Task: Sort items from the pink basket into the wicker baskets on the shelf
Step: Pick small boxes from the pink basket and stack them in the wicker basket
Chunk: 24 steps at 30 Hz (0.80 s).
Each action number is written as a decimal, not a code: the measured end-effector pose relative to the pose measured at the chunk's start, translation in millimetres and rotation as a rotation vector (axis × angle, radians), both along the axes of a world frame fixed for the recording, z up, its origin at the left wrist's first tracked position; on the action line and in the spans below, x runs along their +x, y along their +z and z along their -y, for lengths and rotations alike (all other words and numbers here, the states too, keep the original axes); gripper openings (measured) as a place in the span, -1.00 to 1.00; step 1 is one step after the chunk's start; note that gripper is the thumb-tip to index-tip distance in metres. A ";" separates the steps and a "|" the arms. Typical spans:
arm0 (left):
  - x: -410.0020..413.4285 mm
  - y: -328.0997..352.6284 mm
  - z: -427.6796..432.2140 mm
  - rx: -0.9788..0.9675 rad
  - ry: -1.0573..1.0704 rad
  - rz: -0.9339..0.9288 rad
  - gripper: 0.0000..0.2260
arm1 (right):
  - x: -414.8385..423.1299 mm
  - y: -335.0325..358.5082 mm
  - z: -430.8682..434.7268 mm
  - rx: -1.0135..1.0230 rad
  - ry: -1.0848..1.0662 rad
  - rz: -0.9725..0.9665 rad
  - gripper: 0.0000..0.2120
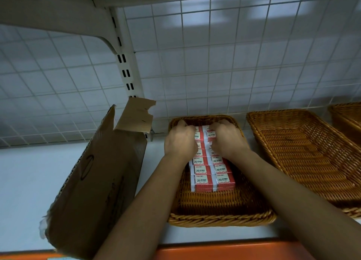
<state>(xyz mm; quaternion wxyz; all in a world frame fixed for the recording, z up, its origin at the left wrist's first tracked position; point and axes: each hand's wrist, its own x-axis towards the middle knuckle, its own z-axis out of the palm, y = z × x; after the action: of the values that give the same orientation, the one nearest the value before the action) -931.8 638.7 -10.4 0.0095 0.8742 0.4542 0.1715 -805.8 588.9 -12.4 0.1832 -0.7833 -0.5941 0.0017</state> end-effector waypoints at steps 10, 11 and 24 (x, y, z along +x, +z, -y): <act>2.0 0.6 2.1 0.023 0.000 -0.044 -0.69 | -0.3 1.4 0.8 0.010 0.000 -0.013 -0.66; 2.1 0.8 2.3 0.017 0.000 -0.043 -0.69 | -0.6 1.6 1.2 0.011 0.001 -0.014 -0.64; 4.5 2.0 3.5 -0.037 0.021 -0.099 -0.70 | 0.2 2.1 -2.4 -0.064 0.046 -0.035 -0.54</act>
<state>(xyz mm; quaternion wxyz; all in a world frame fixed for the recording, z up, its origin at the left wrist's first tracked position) -927.3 635.2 -8.4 0.0015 0.8766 0.4662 0.1195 -805.6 591.3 -10.3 0.1685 -0.7747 -0.6083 0.0385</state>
